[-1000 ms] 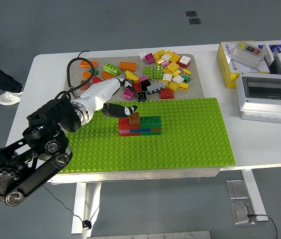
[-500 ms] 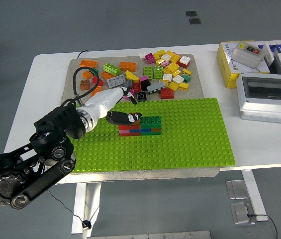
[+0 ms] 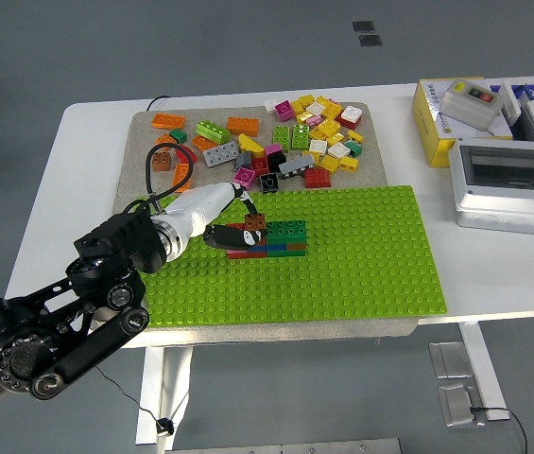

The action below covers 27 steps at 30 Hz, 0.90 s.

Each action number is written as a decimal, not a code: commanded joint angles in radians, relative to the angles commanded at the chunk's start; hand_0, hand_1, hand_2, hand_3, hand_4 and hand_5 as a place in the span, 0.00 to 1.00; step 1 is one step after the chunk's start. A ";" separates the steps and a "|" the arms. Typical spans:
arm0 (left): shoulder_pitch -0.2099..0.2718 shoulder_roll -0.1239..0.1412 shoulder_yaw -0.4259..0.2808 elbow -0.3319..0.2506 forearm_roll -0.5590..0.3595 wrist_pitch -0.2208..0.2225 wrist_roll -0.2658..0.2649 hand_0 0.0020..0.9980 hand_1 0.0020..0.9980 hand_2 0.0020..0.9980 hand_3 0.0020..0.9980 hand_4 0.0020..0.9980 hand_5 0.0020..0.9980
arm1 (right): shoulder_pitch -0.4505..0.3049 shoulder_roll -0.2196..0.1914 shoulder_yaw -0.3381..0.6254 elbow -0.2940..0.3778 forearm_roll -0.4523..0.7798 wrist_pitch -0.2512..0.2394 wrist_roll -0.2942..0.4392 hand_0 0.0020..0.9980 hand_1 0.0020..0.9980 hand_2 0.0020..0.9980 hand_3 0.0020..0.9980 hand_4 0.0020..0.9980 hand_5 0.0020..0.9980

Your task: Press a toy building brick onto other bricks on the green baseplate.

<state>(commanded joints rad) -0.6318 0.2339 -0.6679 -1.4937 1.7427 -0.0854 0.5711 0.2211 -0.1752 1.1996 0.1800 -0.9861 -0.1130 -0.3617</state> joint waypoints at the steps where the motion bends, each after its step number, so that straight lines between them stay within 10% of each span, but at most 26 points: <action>1: 0.001 -0.001 0.001 0.001 -0.001 0.000 0.000 0.92 0.92 0.93 0.65 0.74 0.51 | 0.000 0.000 -0.001 0.000 0.002 0.000 0.001 0.70 0.64 0.67 0.74 0.58 1.00; 27: 0.009 -0.014 0.023 0.034 0.010 0.003 -0.004 0.91 0.92 0.93 0.65 0.74 0.51 | -0.001 0.002 -0.005 0.000 0.011 -0.001 0.013 0.70 0.64 0.67 0.73 0.58 1.00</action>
<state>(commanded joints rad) -0.6231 0.2194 -0.6453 -1.4595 1.7525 -0.0822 0.5666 0.2200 -0.1727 1.1949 0.1800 -0.9755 -0.1137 -0.3485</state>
